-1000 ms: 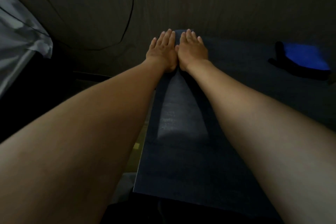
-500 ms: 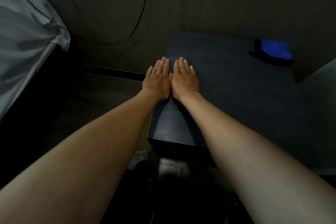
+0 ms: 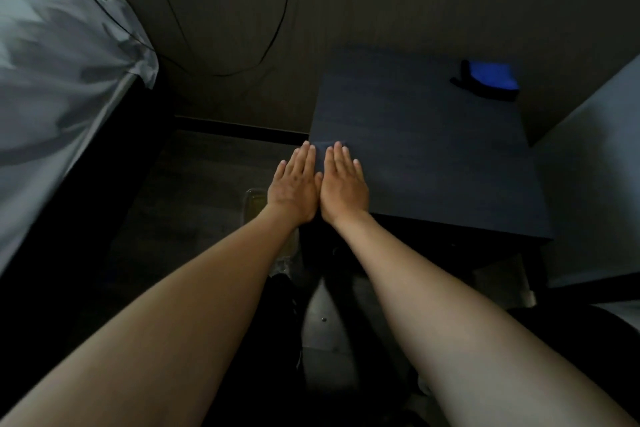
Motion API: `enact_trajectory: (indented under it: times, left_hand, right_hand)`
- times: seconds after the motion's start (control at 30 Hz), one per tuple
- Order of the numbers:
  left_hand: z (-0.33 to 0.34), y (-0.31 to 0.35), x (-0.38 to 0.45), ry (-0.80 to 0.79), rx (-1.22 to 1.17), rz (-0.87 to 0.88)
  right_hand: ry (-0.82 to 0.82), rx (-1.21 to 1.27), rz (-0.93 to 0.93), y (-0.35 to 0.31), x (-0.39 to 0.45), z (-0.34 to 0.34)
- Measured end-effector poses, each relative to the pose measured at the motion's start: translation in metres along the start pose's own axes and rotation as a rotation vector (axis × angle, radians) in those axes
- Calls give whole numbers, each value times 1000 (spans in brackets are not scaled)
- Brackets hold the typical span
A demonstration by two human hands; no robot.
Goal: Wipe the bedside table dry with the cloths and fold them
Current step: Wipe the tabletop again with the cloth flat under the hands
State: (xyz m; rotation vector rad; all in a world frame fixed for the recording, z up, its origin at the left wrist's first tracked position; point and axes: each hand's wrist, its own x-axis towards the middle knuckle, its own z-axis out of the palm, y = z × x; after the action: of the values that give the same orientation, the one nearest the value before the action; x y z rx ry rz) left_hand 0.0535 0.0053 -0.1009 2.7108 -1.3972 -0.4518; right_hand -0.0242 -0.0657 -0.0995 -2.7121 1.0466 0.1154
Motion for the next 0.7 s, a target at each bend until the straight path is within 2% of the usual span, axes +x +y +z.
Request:
enact_trajectory:
  times: [0.43, 0.7]
  left_hand:
    - [10, 22, -39, -16, 97, -49]
    - [16, 64, -37, -29, 115, 24]
  right_hand:
    - [-22, -76, -7, 8, -42, -1]
    - [9, -118, 58, 51, -55, -3]
